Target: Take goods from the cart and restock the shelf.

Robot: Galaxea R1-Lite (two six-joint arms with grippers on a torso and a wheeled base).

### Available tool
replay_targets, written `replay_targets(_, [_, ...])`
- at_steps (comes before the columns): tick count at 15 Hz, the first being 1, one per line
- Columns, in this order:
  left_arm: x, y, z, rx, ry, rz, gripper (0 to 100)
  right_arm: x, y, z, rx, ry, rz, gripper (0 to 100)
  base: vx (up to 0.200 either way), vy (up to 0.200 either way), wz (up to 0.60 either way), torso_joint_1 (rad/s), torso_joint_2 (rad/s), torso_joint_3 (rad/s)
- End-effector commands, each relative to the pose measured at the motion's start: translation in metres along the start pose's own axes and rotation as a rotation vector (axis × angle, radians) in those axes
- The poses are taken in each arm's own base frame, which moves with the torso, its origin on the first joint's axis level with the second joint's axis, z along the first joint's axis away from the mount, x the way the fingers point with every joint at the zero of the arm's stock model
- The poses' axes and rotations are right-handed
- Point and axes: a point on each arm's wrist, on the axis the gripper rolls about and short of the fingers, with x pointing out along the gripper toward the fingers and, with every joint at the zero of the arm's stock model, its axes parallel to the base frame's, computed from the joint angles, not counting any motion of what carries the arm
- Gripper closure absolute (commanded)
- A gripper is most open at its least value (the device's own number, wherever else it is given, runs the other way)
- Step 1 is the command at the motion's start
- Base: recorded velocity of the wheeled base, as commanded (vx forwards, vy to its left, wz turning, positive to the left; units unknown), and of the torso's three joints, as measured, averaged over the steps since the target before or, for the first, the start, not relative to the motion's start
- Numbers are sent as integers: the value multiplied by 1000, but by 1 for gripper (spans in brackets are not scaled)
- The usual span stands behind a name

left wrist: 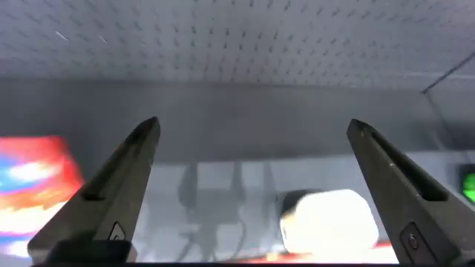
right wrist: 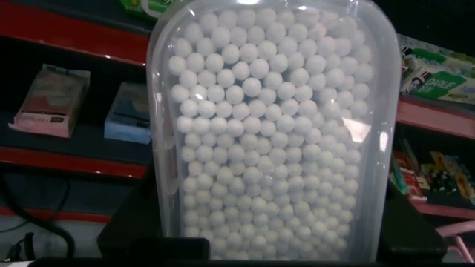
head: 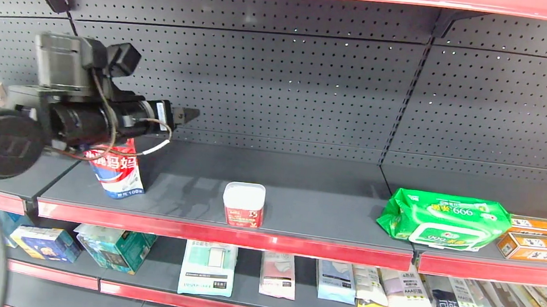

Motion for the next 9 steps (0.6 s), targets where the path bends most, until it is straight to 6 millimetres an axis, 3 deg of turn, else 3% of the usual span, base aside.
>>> replay_targets(1, [-82,-4,10,30,-63,12,0,0,0,0,7,0,2,100,0,0,0,0,0,0])
replay_targets(4, [-201,-3,-36,100,25,-58,0,3,0,1,72,29,21,100,0,0,0,0,0,0])
replay_targets(6, [-249,3,-69,194,27,-115,0,4,-2,6,69,21,79,100,0,0,0,0,0,0])
replay_targets(9, [-295,12,-113,264,38,-132,0,19,-18,52,76,58,137,100,0,0,0,0,0,0])
